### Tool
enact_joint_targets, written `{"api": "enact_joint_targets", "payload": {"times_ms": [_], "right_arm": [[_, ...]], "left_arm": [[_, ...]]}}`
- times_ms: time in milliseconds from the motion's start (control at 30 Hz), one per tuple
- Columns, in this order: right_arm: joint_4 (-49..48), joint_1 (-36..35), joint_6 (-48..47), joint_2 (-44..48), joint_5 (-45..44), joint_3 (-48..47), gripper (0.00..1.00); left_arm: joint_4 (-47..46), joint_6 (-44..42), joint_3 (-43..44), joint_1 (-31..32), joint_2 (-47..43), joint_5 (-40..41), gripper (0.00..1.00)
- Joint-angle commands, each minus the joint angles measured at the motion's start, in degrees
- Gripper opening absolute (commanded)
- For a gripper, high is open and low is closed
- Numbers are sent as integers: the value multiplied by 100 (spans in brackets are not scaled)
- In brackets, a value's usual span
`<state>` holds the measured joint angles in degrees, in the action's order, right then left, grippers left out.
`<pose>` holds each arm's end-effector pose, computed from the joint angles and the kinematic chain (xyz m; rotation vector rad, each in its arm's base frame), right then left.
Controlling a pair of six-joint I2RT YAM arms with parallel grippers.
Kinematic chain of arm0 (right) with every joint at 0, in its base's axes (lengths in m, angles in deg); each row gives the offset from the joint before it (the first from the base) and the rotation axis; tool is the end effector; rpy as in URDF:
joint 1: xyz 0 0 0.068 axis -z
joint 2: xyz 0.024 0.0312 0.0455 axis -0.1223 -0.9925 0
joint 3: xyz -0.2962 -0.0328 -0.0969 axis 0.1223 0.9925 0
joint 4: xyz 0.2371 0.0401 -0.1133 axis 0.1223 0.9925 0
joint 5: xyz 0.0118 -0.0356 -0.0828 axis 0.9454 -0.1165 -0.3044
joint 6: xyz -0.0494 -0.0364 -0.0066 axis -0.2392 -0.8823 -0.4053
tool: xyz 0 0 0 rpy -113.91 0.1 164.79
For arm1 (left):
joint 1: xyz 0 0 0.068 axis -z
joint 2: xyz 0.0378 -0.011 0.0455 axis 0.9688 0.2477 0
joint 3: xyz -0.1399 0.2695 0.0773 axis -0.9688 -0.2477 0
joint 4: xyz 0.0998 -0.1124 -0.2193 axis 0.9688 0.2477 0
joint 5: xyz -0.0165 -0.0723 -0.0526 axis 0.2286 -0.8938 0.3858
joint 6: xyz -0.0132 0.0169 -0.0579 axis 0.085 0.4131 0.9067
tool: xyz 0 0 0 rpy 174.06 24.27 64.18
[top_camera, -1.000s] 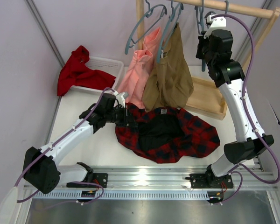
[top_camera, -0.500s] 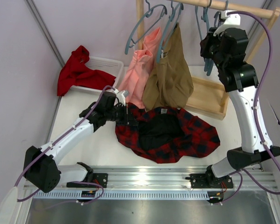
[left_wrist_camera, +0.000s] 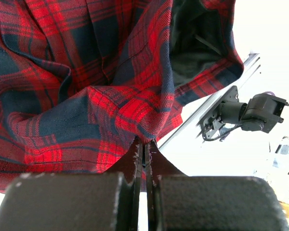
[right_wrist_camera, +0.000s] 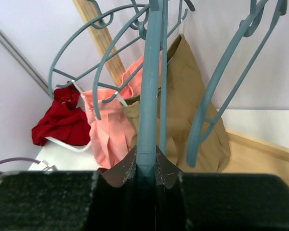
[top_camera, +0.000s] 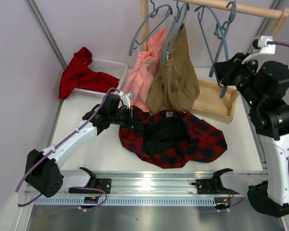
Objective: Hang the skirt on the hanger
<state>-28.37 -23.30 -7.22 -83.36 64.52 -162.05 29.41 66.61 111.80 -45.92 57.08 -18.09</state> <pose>0.1605 0.0466 0.5927 -0.0507 1.5947 0.3857 0.2197 -0.1513 0.3094 0.2750 2.4360 -1.0803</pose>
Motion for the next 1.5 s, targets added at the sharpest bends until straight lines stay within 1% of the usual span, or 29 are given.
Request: {"api": "enact_joint_targets", "payload": {"times_ms": [0, 67, 100, 167, 200, 233, 300, 333, 367, 433, 467, 567, 633, 700, 767, 867, 933, 1000, 1067, 1167, 1333, 1433, 1467], "right_arm": [[180, 10, 225, 230, 152, 235, 0], [366, 10, 304, 449, 266, 455, 0], [506, 10, 348, 711, 345, 578, 0], [595, 10, 488, 1046, 433, 1052, 0], [622, 1, 541, 1405, 521, 1245, 0], [631, 10, 585, 1582, 635, 1665, 0], [640, 10, 734, 1934, 1188, 2097, 0], [622, 1, 787, 2284, 1381, 2317, 0], [578, 10, 857, 2461, 1766, 2772, 0], [412, 10, 1173, 2978, 2102, 3231, 0], [359, 1, 1279, 3129, 2452, 3642, 0], [226, 10, 1552, 3710, 2937, 4120, 0], [419, 10, 1518, 3982, 3026, 4323, 0], [708, 10, 1386, 4308, 3114, 4489, 0], [832, 10, 1324, 4544, 3202, 4700, 0], [676, 19, 1560, 4817, 3491, 5315, 0], [447, 28, 1692, 5177, 3528, 5718, 0], [306, 36, 1833, 5397, 3440, 5948, 0], [53, 45, 2087, 5425, 3492, 6282, 0], [-378, 37, 2325, 5390, 3685, 6721, 0], [-520, 45, 2264, 5407, 3668, 6898, 0], [-836, 28, 2421, 5433, 3861, 7258, 0], [-1089, 28, 2475, 5486, 3966, 7337, 0]], "left_arm": [[-135, -157, 337, -64, 8, -98, 0], [-127, -165, 407, -64, 52, -71, 0], [-109, -200, 451, -64, 78, -80, 0], [-126, -235, 531, -64, 218, -115, 0], [-74, -253, 548, -64, 280, -124, 0], [-48, -262, 662, -56, 350, -150, 0], [102, -306, 785, -56, 517, -238, 0], [128, -315, 881, -64, 544, -273, 0], [181, -367, 917, -64, 562, -334, 0], [225, -446, 1031, -73, 632, -466, 0], [260, -499, 1067, -65, 676, -528, 0], [418, -639, 1093, -82, 861, -677, 0], [454, -693, 980, -126, 940, -783, 0], [305, -842, 865, -222, 984, -1071, 0], [278, -1025, 847, -275, 1133, -1134, 0], [68, -1079, 751, -451, 1247, -1362, 0], [-108, -1027, 558, -609, 1256, -1529, 0], [-345, -887, 348, -801, 1283, -1679, 0], [-643, -720, 224, -890, 1230, -1863, 0], [-698, -771, 30, -943, 1002, -1795, 0], [-803, -676, -260, -1040, 651, -1759, 0], [-1179, -263, -497, -1145, 475, -1768, 0], [-1320, 77, -558, -1154, 361, -1785, 0]]}}
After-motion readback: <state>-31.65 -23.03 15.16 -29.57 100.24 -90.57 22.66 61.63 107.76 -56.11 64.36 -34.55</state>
